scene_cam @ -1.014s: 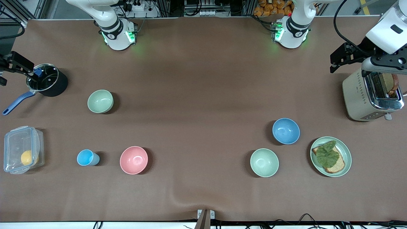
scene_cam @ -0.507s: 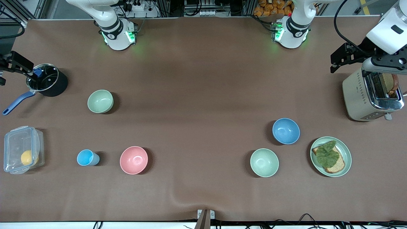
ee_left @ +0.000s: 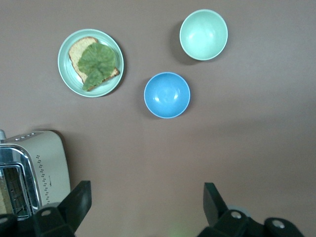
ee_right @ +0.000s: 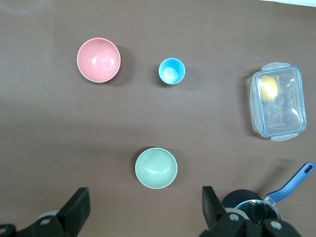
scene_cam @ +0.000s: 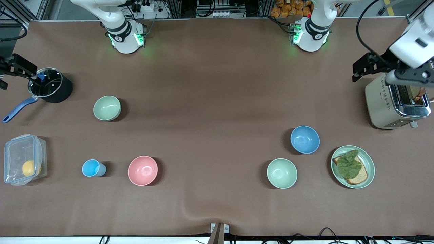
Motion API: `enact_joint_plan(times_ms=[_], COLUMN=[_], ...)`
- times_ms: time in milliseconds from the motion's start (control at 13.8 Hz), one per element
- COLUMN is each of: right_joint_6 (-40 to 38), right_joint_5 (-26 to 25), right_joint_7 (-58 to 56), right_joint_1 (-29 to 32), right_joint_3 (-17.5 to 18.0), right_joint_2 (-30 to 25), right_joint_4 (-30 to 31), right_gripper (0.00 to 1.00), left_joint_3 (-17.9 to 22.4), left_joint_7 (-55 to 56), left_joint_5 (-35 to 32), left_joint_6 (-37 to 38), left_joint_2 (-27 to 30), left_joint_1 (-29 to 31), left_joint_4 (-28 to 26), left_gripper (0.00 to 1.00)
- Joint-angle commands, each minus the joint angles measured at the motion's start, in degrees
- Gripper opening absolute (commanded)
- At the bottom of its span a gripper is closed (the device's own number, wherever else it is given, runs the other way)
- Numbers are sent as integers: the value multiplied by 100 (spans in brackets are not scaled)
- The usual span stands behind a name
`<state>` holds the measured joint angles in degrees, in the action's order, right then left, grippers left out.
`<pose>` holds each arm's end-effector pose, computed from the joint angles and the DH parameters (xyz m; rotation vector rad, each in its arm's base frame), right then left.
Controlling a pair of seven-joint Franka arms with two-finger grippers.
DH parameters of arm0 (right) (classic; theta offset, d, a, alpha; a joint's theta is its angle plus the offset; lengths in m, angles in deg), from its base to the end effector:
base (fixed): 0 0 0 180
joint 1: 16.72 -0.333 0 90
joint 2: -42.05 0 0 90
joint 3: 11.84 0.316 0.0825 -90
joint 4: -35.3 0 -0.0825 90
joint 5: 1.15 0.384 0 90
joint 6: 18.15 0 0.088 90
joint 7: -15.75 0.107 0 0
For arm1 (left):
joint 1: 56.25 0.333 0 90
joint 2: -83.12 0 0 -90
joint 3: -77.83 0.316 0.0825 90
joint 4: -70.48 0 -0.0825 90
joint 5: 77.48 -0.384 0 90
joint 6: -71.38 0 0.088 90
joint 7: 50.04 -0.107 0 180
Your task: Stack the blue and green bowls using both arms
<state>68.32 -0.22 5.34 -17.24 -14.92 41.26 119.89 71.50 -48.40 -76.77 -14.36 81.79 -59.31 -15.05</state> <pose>0.5434 -0.0227 0.6708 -3.1217 -0.2163 -0.0754 0.5470 -0.0911 0.6418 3.1212 -0.2127 -0.0325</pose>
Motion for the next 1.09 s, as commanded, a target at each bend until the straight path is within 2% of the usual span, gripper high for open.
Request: enact_joint_plan(times_ms=[0, 217, 435, 507, 652, 870, 1014], right_joint_6=[-130, -200, -200, -165, -191, -183, 201], right_joint_5=[-14, -49, -215, -268, -182, -102, -6], right_joint_7=[21, 21, -40, -136, -137, -14, 152], right_joint_1=[176, 176, 210, 228, 403, 501, 597], right_joint_3=[115, 106, 36, 10, 1, 1, 1], right_joint_2=[183, 377, 956, 984, 1159, 1160, 1116], right_joint_4=[-101, -101, -153, -145, -101, 363, 872], right_gripper=[100, 100, 100, 100, 100, 100, 100], left_joint_3=[8, 9, 9, 0, 9, 9, -9], left_joint_7=[-41, -42, -41, -41, -41, 55, 64], left_joint_5=[-116, -115, -55, -80, -116, -159, -318], left_joint_6=[31, 31, -48, -170, -259, -601, -864], left_joint_2=[-210, -490, -710, -789, -956, -1001, -1001], left_joint_1=[68, 235, 454, 533, 534, 534, 613], left_joint_4=[98, 72, 80, 63, -42, -428, -744], left_gripper=[100, 100, 100, 100, 100, 100, 100])
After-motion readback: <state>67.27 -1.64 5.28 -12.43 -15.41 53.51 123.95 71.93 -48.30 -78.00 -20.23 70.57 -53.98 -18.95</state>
